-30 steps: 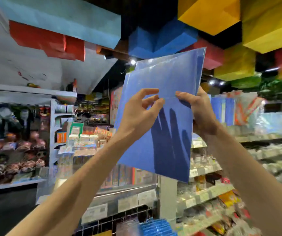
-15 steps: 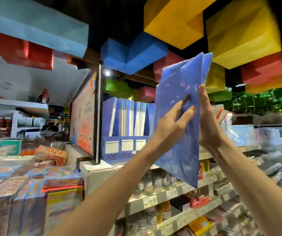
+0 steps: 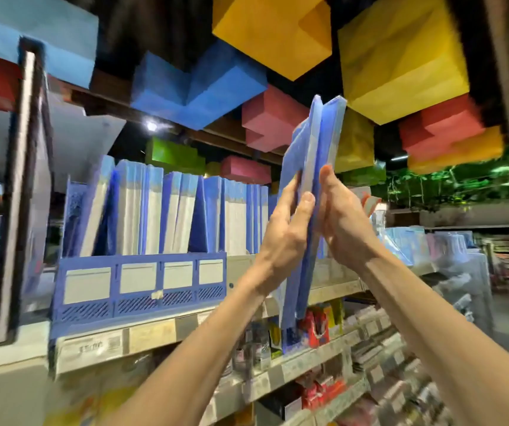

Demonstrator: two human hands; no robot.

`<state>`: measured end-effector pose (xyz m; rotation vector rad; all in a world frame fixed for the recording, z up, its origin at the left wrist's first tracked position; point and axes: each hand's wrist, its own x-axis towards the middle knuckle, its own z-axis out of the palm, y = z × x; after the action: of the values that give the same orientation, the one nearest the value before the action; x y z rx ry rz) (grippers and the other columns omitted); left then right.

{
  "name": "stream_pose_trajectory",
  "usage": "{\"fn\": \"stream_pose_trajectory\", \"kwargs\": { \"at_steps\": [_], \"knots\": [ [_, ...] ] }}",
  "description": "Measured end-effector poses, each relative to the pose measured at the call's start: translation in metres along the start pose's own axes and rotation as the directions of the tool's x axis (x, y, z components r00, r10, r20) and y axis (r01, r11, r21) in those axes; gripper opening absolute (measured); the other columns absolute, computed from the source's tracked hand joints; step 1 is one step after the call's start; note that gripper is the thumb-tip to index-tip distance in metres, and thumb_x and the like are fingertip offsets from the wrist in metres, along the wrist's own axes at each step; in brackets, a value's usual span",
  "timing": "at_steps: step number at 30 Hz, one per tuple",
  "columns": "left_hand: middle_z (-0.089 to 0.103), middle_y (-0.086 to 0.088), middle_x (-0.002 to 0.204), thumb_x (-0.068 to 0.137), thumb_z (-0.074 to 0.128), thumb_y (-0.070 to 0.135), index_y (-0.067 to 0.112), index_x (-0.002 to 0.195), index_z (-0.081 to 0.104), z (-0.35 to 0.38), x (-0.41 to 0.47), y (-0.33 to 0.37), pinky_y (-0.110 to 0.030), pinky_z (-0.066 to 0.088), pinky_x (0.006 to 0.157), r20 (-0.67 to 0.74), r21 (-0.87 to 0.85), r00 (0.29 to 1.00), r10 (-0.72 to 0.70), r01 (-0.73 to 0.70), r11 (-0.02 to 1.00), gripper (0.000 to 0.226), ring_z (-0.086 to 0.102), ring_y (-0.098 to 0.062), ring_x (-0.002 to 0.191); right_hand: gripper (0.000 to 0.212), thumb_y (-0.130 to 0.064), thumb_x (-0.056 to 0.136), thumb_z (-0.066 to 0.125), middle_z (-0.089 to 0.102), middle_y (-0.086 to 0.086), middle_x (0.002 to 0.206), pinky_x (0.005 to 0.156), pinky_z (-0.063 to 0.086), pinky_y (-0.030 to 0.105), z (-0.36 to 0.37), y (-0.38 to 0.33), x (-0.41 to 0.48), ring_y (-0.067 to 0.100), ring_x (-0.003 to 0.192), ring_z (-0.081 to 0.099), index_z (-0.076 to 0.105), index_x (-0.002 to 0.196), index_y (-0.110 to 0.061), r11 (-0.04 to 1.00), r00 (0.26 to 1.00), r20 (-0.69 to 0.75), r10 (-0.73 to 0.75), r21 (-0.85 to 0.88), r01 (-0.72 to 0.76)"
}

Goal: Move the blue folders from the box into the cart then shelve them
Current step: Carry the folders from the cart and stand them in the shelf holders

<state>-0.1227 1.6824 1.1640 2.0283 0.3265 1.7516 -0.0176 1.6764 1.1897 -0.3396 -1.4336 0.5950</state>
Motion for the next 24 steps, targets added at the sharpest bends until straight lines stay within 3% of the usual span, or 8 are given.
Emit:
{"fn": "stream_pose_trajectory", "kwargs": {
  "at_steps": [2,5,8,13,14,16,20,24],
  "knots": [
    [0.04,0.002,0.158,0.095,0.043,0.059,0.018,0.157,0.03,0.001,0.015,-0.022,-0.043,0.031,0.122,-0.033,0.049,0.999,0.013,-0.012,0.999,0.076,0.037,-0.01,0.146,0.048,-0.048,0.102,0.043,0.073,0.008,0.117,0.088,0.058,0.038,-0.011,0.017,0.016,0.023,0.106,0.071,0.062,0.131,-0.016,0.999,1.0,0.012,-0.025,-0.041,0.025],
    [0.048,0.004,0.153,0.105,0.035,0.049,0.017,0.155,0.036,-0.009,0.033,-0.045,-0.039,0.034,0.12,-0.013,0.147,0.997,0.079,-0.076,0.986,0.059,0.042,-0.008,0.142,0.047,-0.041,0.106,0.037,0.076,0.002,0.098,0.061,0.055,0.019,-0.021,0.033,0.039,0.008,0.078,0.073,0.06,0.133,-0.01,0.994,0.997,0.018,-0.069,-0.079,0.07],
    [0.053,0.016,0.144,0.111,0.03,0.031,0.018,0.152,0.04,-0.017,0.056,-0.068,-0.021,0.035,0.115,-0.036,0.249,0.99,0.135,-0.121,0.961,0.044,0.045,0.005,0.135,0.045,-0.042,0.106,0.037,0.073,0.005,0.116,0.082,0.059,0.031,-0.034,0.049,0.07,0.017,0.103,0.071,0.06,0.132,-0.013,0.984,0.989,-0.007,-0.149,-0.097,0.148],
    [0.06,0.002,0.138,0.108,0.03,0.04,0.016,0.146,0.046,-0.018,0.085,-0.098,-0.042,0.043,0.112,-0.132,0.408,0.971,0.199,-0.13,0.904,0.048,0.054,-0.009,0.13,0.055,-0.052,0.102,0.042,0.064,0.025,0.102,0.081,0.057,0.053,-0.053,0.079,0.122,0.042,0.094,0.062,0.056,0.105,0.001,0.945,0.95,-0.143,-0.279,-0.219,0.244],
    [0.063,0.002,0.132,0.11,0.03,0.034,0.016,0.143,0.049,-0.017,0.089,-0.101,-0.041,0.046,0.108,-0.135,0.431,0.967,0.214,-0.137,0.892,0.042,0.058,-0.009,0.124,0.055,-0.051,0.102,0.042,0.061,0.024,0.09,0.072,0.054,0.051,-0.059,0.086,0.13,0.041,0.082,0.057,0.053,0.096,0.002,0.933,0.936,-0.171,-0.307,-0.249,0.26],
    [0.065,0.002,0.127,0.111,0.029,0.028,0.016,0.141,0.05,-0.013,0.094,-0.106,-0.04,0.049,0.104,-0.146,0.473,0.958,0.247,-0.151,0.868,0.039,0.061,-0.009,0.119,0.046,-0.044,0.105,0.041,0.047,0.009,0.07,0.06,0.038,0.038,-0.072,0.094,0.144,0.022,0.064,0.041,0.046,0.077,-0.008,0.92,0.913,-0.214,-0.347,-0.268,0.287],
    [0.068,0.0,0.118,0.111,0.029,0.028,0.012,0.13,0.056,-0.001,0.104,-0.117,-0.04,0.051,0.099,-0.228,0.536,0.932,0.282,-0.122,0.835,0.037,0.064,-0.011,0.11,0.044,-0.035,0.107,0.04,0.032,-0.008,0.06,0.049,0.026,0.02,-0.102,0.108,0.173,0.002,0.05,0.029,0.03,0.066,-0.022,0.907,0.882,-0.27,-0.386,-0.287,0.309],
    [0.07,-0.004,0.105,0.11,0.03,0.03,0.011,0.115,0.059,0.009,0.114,-0.126,-0.047,0.053,0.088,-0.317,0.627,0.889,0.331,-0.065,0.776,0.036,0.067,-0.02,0.098,0.046,-0.039,0.105,0.041,0.03,-0.011,0.059,0.055,0.025,0.031,-0.127,0.14,0.214,0.007,0.055,0.026,0.027,0.065,-0.023,0.941,0.909,-0.26,-0.325,-0.183,0.284]
  ]
}}
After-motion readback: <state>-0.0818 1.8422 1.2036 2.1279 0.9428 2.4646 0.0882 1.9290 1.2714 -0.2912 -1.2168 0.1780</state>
